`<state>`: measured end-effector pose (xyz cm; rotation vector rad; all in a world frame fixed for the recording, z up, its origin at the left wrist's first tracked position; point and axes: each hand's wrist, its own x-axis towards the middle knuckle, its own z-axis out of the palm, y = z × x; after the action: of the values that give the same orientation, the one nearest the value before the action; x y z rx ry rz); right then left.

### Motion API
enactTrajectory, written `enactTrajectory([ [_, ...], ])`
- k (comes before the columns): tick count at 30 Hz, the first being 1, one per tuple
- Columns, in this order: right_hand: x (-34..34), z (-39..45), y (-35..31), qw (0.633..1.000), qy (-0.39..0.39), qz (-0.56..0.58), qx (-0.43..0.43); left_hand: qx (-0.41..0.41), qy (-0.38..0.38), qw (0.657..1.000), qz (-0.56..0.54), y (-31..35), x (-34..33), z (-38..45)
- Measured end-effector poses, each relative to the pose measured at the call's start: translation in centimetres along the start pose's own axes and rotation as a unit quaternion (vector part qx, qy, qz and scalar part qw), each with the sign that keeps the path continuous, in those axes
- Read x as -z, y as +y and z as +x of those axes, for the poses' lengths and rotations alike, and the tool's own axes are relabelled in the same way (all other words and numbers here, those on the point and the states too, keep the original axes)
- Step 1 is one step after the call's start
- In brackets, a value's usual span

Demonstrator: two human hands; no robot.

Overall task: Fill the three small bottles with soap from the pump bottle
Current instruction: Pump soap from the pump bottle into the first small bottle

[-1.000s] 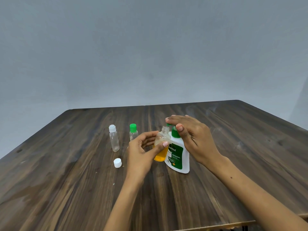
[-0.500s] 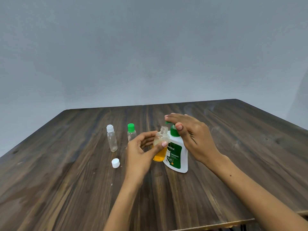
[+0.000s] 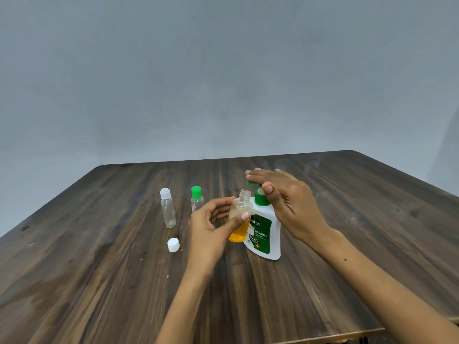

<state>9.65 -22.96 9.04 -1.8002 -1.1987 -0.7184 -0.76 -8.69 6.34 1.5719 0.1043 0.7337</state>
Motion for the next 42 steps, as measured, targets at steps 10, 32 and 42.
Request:
enactTrajectory([
  [10, -0.02, -0.03, 0.15, 1.0, -0.008, -0.006, -0.004, -0.001, -0.001, 1.0, -0.004, -0.14, -0.08, 0.19],
  [32, 0.19, 0.32, -0.22, 1.0, -0.016, -0.011, -0.005, -0.01, 0.001, 1.0, -0.002, 0.51, -0.18, 0.11],
  [42, 0.1, -0.15, -0.11, 1.0, -0.012, -0.005, -0.011, -0.014, 0.002, 1.0, -0.003, 0.34, -0.12, 0.11],
])
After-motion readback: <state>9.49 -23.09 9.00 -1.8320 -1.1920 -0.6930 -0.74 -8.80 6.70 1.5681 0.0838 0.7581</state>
